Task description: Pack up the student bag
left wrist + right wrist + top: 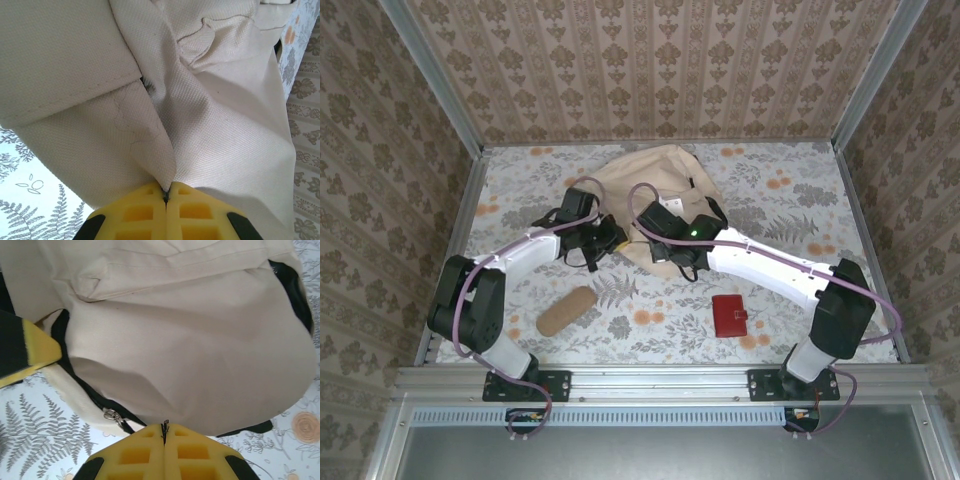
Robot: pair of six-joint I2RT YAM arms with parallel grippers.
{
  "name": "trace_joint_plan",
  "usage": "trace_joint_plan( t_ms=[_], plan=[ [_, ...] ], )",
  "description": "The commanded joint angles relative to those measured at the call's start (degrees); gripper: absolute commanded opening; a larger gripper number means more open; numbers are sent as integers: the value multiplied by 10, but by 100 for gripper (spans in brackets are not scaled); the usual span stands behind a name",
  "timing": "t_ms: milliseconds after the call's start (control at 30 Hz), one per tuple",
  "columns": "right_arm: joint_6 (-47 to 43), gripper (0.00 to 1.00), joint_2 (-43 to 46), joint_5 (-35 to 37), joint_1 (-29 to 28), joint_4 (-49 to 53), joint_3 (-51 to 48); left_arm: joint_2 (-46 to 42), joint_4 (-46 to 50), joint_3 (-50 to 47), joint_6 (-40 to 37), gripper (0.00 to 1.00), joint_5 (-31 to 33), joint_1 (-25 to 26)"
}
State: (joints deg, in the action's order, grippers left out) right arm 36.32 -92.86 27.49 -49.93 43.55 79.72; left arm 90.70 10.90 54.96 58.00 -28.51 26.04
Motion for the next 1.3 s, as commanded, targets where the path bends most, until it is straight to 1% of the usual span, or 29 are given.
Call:
trace_joint_plan(
  t_ms=[0, 100, 200, 267, 333, 500, 633, 767, 833, 900, 1033, 1067, 1133, 1200, 1233, 1267],
  plan=[
    [-10, 0, 16, 107, 10, 100, 25, 5, 46, 3, -30, 0, 96, -43],
    [-15, 0, 23, 89, 12, 94, 26, 7, 51, 11, -40, 0, 96, -50],
    [-34, 0, 27, 0, 16, 42, 14, 6, 56, 22, -53, 0, 95, -55],
    [-34, 0, 17, -38, 15, 28, 14, 3, 66, 30, -63, 0, 100, -60],
    [-27, 0, 10, -36, 15, 25, 11, 1, 75, 34, -72, 0, 106, -69],
    [-11, 0, 25, 20, 23, 48, -6, -4, 89, 36, -97, 0, 105, -99],
    [10, 0, 43, 54, 38, 68, -26, 3, 94, 44, -106, 0, 102, -110],
    [28, 0, 62, 60, 53, 69, -46, 15, 88, 50, -108, 0, 99, -112],
    [25, 0, 66, 52, 54, 63, -46, 22, 87, 55, -110, 0, 97, -113],
    [-1, 0, 67, 4, 54, 33, -46, 28, 88, 63, -115, 0, 94, -112],
    [-49, 0, 54, -175, 53, -54, -46, 27, 96, 74, -120, 0, 97, -113],
    [-49, 0, 50, -216, 52, -75, -46, 22, 101, 73, -120, 9, 101, -113],
    [-47, 0, 35, -284, 52, -114, -43, 7, 108, 67, -118, 22, 106, -112],
    [-41, 0, 16, -323, 50, -142, -32, -15, 121, 55, -113, 40, 113, -113],
    [-41, 0, 3, -340, 50, -152, -23, -30, 126, 45, -110, 47, 113, -113],
    [-41, 0, -9, -350, 49, -157, -12, -46, 128, 32, -104, 52, 113, -112]
  ],
)
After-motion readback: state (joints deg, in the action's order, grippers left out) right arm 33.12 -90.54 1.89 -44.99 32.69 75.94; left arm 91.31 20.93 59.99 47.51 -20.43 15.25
